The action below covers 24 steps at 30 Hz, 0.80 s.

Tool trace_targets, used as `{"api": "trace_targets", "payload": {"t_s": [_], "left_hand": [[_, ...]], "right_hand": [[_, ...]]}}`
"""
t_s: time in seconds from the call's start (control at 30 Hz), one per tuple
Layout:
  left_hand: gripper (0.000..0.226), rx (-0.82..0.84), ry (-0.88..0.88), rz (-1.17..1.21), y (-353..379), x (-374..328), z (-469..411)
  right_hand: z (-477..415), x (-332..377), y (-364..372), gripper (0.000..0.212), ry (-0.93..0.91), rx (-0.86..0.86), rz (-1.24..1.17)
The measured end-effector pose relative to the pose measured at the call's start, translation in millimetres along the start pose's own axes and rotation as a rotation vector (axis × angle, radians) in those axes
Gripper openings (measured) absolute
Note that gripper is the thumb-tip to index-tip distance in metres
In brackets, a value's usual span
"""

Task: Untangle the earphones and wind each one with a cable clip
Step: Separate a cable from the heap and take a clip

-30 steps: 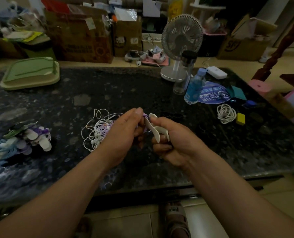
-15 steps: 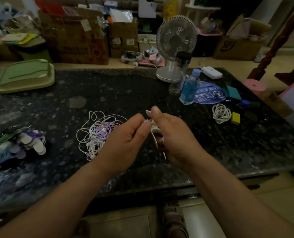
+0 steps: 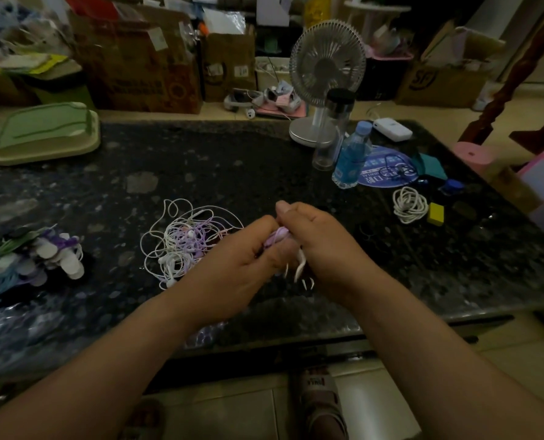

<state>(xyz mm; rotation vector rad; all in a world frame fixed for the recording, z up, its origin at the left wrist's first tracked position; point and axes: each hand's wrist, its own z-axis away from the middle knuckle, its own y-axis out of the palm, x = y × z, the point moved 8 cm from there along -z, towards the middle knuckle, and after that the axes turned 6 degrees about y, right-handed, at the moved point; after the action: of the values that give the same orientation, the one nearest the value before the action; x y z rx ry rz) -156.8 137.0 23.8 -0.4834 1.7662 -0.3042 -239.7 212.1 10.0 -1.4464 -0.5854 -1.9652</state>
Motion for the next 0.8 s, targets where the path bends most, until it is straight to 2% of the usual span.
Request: {"api": "trace_targets", "payload": {"t_s": [0.03, 0.1, 0.2, 0.27, 0.33, 0.4, 0.43, 0.5, 0.57, 0.63, 0.8], "left_hand": [[0.013, 0.043, -0.030, 0.011, 2.9, 1.1, 0.5], [0.021, 0.118, -0.066, 0.034, 7.0, 2.4, 3.1], [0.030, 0.132, -0.102, 0.154, 5.5, 6.6, 6.8], [0.038, 0.096, -0.162, 0.341, 2.5, 10.7, 8.2], [0.048, 0.046, -0.237, 0.590, -1.7, 16.0, 8.4], [0.040, 0.012, -0.258, 0.783, -6.7, 17.1, 8.0], [0.039, 0.013, -0.265, 0.833, -6.8, 17.2, 7.7], [0.036, 0.017, -0.274, 0.898, -6.2, 17.9, 8.2], [0.029, 0.012, -0.265, 0.951, -4.5, 16.2, 7.9], [0.033, -0.004, -0.261, 0.987, -3.7, 14.7, 6.8], [0.034, 0.002, -0.276, 1.012, -6.6, 18.0, 11.6]], "right_hand": [[-0.4, -4.2, -1.2, 0.033, 0.047, -0.013, -0.004], [-1.6, -9.9, -2.6, 0.034, 0.132, -0.004, -0.007], [-0.3, -15.5, -4.2, 0.039, 0.192, 0.054, 0.007], [0.0, -10.0, -8.0, 0.045, 0.108, 0.088, 0.069], [1.0, 5.6, -5.6, 0.039, -0.024, 0.117, 0.138], [2.6, 20.0, 1.5, 0.038, -0.103, 0.210, 0.165], [4.3, 22.1, 3.0, 0.048, -0.148, 0.266, 0.198], [12.9, 20.9, 6.6, 0.058, -0.220, 0.344, 0.263], [20.7, 23.3, 4.0, 0.045, -0.276, 0.290, 0.241], [28.8, 33.0, 7.6, 0.034, -0.330, 0.239, 0.191], [36.7, 33.2, 16.7, 0.027, -0.264, 0.369, 0.263]]}}
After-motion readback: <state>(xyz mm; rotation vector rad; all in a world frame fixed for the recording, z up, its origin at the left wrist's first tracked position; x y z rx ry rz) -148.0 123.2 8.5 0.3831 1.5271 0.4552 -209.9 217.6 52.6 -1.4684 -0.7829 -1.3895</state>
